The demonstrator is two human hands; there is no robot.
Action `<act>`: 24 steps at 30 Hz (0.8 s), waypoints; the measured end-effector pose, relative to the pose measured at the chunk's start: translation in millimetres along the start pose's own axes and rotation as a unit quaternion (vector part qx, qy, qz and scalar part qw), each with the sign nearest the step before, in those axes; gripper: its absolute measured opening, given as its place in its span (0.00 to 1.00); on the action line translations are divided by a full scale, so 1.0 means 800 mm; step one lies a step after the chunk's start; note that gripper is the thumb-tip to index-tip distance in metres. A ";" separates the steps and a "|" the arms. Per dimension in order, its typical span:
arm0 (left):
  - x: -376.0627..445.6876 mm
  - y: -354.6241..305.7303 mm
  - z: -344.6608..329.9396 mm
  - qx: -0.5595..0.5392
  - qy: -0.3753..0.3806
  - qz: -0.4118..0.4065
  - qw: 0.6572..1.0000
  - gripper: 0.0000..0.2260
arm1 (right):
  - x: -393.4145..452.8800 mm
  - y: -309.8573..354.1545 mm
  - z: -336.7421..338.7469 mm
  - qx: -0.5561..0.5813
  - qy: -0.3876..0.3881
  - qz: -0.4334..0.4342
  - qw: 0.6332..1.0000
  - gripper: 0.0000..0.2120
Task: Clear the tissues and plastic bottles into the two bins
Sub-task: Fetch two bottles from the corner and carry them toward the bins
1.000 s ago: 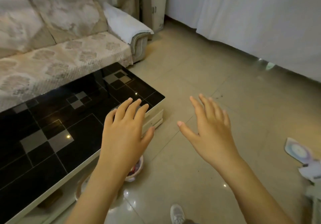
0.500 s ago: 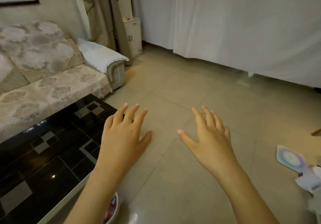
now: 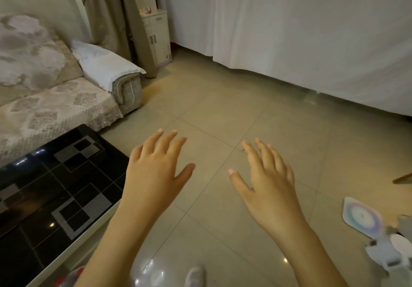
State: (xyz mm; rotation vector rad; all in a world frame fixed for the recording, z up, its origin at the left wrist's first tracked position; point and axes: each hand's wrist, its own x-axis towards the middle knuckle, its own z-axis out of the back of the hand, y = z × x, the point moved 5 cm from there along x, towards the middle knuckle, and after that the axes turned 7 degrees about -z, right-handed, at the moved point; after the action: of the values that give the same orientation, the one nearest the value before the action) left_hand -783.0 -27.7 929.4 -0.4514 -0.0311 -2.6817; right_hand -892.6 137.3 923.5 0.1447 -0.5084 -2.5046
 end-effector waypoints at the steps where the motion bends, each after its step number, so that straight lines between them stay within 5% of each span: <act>1: 0.018 0.000 -0.008 -0.002 0.001 -0.002 1.000 0.26 | 0.021 -0.005 -0.001 0.003 0.001 -0.002 1.000 0.30; 24: 0.507 0.042 -0.182 -0.015 0.016 0.005 1.000 0.27 | 0.547 -0.060 0.013 0.006 0.000 0.021 1.000 0.30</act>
State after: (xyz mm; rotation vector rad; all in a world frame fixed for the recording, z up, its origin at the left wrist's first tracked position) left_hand -1162.5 -233.8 918.8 -0.4171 0.0217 -2.6830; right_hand -1282.5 -67.0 917.6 0.1374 -0.5224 -2.4607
